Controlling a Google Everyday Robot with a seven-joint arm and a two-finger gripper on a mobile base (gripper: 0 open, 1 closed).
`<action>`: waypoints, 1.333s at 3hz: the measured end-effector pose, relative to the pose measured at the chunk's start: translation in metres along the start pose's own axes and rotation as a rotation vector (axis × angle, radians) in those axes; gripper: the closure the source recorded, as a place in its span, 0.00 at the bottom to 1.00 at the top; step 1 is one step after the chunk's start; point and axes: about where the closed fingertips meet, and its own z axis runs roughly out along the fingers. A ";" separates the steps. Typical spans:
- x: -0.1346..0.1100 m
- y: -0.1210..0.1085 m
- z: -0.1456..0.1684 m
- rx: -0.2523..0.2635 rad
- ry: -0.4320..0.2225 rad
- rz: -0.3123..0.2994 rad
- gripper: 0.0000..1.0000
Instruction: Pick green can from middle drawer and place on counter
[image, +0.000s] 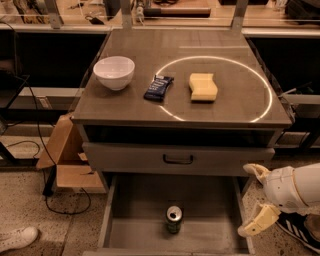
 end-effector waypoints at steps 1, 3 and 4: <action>0.013 0.010 0.016 -0.018 -0.032 0.030 0.00; 0.036 0.022 0.073 -0.061 -0.095 0.061 0.00; 0.036 0.022 0.078 -0.069 -0.100 0.062 0.00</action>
Offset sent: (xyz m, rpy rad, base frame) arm -0.0258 0.0249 -0.0923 0.1204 0.0728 -0.0267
